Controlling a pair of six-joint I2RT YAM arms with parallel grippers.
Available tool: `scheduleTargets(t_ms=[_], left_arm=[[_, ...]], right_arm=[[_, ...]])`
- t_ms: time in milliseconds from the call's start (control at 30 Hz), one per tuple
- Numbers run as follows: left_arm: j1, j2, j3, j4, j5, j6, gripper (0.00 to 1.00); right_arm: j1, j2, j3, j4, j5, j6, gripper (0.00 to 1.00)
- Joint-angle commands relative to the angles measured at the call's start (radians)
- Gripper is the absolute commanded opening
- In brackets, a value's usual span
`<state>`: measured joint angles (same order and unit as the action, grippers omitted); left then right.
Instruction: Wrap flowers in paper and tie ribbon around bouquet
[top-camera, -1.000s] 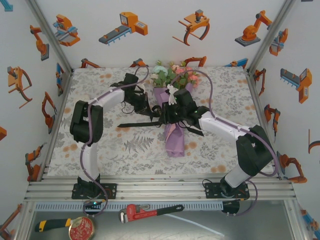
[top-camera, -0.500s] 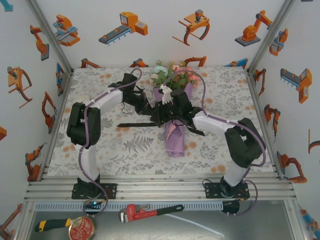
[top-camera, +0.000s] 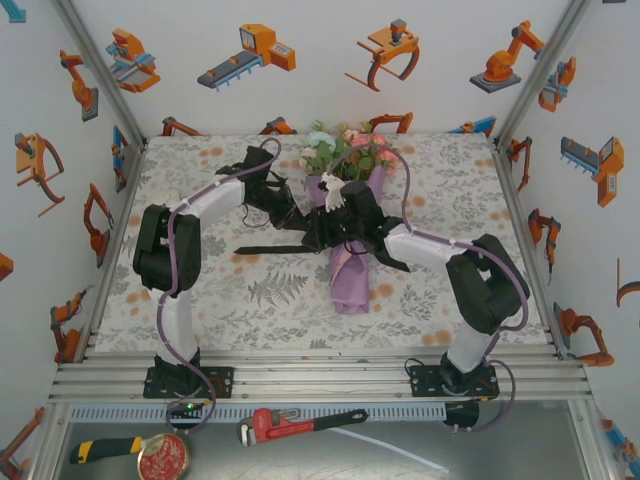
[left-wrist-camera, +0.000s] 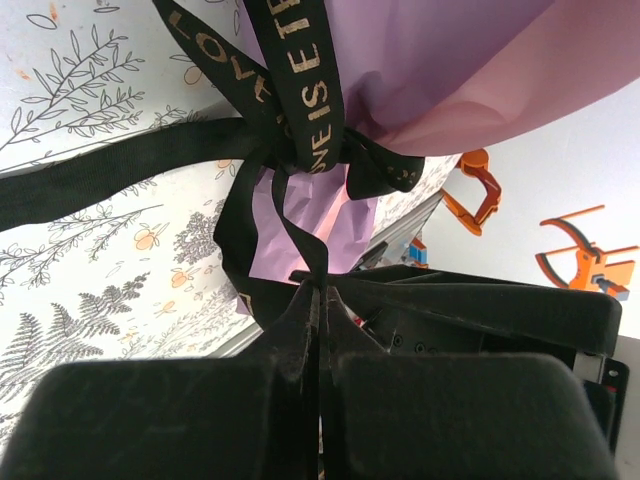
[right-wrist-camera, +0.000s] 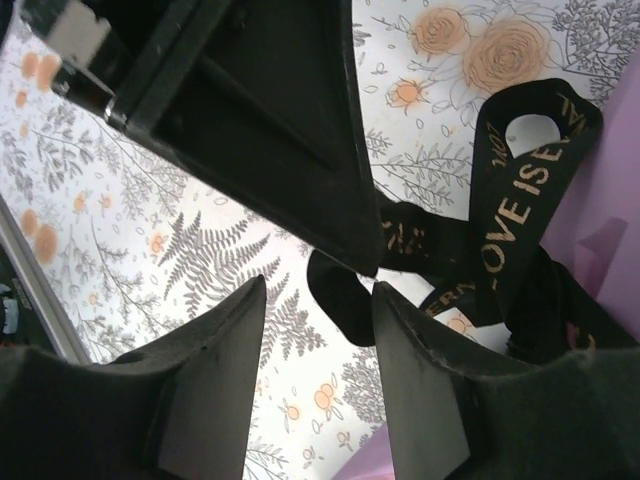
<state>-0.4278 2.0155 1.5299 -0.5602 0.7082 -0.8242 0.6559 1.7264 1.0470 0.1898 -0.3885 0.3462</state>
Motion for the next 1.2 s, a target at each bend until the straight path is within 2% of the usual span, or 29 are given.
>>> scheduleTargets(t_ms=[0,67,233,333,433,500,667,800,900,967,1033,1067,1167], left_arm=[[0.005,-0.004,0.018,0.002,0.022,-0.056,0.0],[0.007,-0.003,0.018,0.013,0.022,-0.077,0.0],[0.011,-0.004,0.016,0.015,0.008,-0.096,0.0],[0.017,-0.009,0.006,0.015,-0.005,-0.105,0.0],[0.018,-0.008,0.002,0.023,-0.007,-0.12,0.0],[0.019,-0.006,0.004,0.033,-0.006,-0.132,0.0],[0.02,-0.004,0.004,0.047,-0.009,-0.153,0.0],[0.021,-0.007,0.002,0.048,-0.015,-0.161,0.0],[0.023,-0.012,-0.009,0.049,-0.022,-0.17,0.0],[0.026,-0.015,-0.017,0.055,-0.027,-0.178,0.0],[0.027,-0.017,-0.022,0.063,-0.026,-0.185,0.0],[0.027,-0.016,-0.023,0.066,-0.025,-0.19,0.0],[0.027,-0.011,-0.02,0.075,-0.021,-0.2,0.0]], right_arm=[[0.007,-0.041,-0.036,0.046,0.069,-0.025,0.47],[0.014,-0.041,-0.061,0.1,0.101,-0.024,0.44],[0.016,-0.03,-0.081,0.169,0.1,-0.013,0.3],[0.016,-0.04,-0.087,0.174,0.083,-0.013,0.32],[0.016,-0.042,-0.098,0.207,0.041,-0.015,0.44],[0.017,-0.037,-0.114,0.248,0.032,-0.012,0.48],[0.019,0.003,-0.102,0.274,0.066,-0.012,0.47],[0.021,0.032,-0.08,0.285,0.071,-0.011,0.33],[0.021,0.035,-0.077,0.285,0.062,-0.008,0.29],[0.021,0.033,-0.081,0.274,0.061,-0.012,0.33],[0.021,0.028,-0.09,0.273,0.064,-0.013,0.44],[0.021,0.029,-0.09,0.275,0.065,-0.014,0.46],[0.024,0.042,-0.084,0.281,0.067,-0.016,0.44]])
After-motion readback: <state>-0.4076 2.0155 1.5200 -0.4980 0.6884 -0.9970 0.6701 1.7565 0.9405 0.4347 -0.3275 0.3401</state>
